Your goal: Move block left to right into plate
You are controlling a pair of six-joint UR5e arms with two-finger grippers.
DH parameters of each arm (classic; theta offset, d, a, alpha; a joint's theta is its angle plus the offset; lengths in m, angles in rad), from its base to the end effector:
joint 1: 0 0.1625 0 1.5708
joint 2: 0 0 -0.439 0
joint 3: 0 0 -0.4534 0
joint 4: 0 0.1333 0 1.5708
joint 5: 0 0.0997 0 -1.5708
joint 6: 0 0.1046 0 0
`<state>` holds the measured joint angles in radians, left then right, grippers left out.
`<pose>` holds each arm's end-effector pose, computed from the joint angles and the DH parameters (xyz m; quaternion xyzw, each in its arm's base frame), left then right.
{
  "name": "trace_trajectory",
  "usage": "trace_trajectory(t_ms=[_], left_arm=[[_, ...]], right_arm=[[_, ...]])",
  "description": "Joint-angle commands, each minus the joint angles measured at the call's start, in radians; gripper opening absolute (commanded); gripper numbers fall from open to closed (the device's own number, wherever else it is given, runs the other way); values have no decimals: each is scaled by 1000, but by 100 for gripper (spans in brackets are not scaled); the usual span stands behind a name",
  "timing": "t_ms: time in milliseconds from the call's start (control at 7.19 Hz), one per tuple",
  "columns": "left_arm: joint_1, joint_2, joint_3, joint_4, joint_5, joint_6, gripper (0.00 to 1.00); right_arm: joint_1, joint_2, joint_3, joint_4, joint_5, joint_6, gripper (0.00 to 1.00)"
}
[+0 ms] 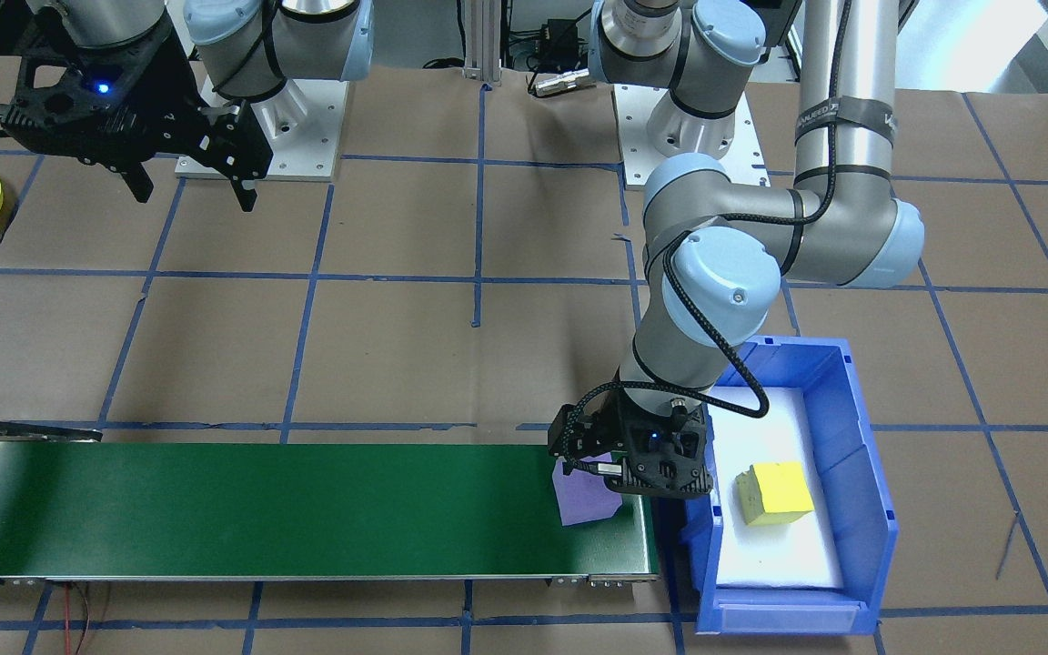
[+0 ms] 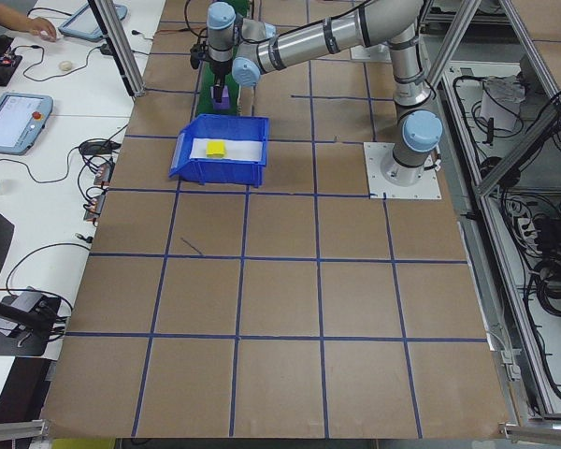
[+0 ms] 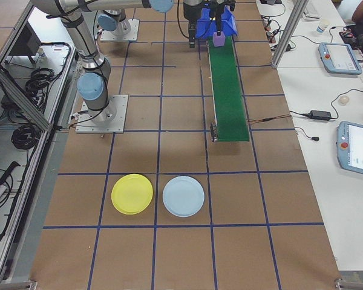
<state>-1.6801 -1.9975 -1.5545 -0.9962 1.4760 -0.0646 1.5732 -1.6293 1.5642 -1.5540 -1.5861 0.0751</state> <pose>-0.2201 -0.6929 0.2948 -0.0261 -0.9952 0.0775 0.0542 0.1330 -0.5311 0.5306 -0.0365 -0.9990 0.0244 0.0067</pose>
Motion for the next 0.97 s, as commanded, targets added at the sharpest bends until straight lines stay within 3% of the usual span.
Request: trace_trajectory(t_ms=[0,278,834], left_arm=[[11,87,27,-109,9,0,100],[63,79,34,-111,132,5,100],[248,13,33,-110,130,23,100]], right_arm=[[1,0,-1,0,0,0,100],[1,-1,-1,0,0,0,100],[2,-1,0,0,0,0,100]])
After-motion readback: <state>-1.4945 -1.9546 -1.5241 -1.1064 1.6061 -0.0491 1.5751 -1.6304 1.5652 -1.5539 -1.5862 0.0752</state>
